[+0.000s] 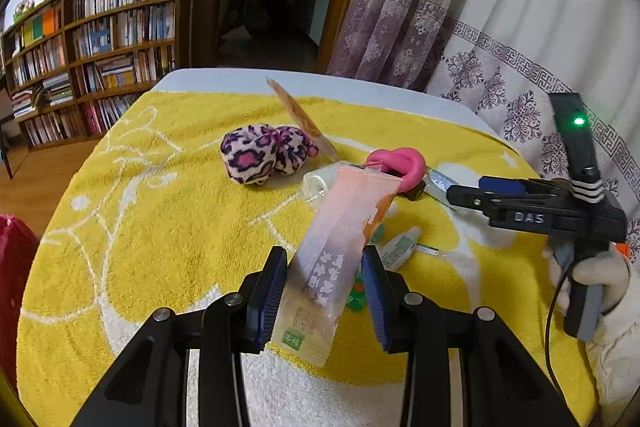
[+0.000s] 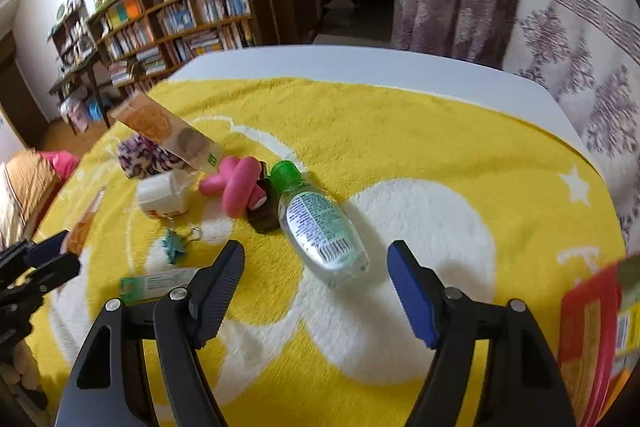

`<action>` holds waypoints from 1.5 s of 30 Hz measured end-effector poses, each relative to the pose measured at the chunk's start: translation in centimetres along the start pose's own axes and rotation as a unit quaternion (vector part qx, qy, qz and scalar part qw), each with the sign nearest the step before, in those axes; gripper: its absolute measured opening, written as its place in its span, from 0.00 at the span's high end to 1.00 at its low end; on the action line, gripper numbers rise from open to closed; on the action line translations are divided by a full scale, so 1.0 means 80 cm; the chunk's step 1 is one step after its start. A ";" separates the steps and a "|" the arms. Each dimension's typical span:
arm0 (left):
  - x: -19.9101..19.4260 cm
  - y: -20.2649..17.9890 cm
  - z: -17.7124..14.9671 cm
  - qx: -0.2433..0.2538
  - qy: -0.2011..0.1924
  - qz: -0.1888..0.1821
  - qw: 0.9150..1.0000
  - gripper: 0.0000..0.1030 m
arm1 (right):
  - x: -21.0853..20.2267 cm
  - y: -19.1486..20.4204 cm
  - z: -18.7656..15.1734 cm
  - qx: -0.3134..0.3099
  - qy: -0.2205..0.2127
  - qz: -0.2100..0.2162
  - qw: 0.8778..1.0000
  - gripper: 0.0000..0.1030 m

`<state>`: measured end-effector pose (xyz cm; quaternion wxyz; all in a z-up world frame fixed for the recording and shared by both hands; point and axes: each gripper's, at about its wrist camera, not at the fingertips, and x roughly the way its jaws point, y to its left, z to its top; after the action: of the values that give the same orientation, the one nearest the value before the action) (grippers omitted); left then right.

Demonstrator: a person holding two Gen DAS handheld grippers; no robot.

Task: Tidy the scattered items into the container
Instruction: 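Lift the packet with the left tool while the right tool grasps the green-capped sanitizer bottle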

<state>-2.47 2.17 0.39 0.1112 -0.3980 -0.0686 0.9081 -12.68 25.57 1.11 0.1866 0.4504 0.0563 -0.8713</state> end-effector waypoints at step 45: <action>-0.013 -0.067 -0.012 0.036 0.005 -0.029 0.999 0.61 | -0.074 -0.033 -0.123 0.136 0.002 0.083 0.987 0.60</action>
<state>-0.27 7.09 1.64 0.1524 -0.3962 -0.0469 0.9042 -3.07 32.28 -0.12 0.1948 0.4768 -0.0999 -0.8513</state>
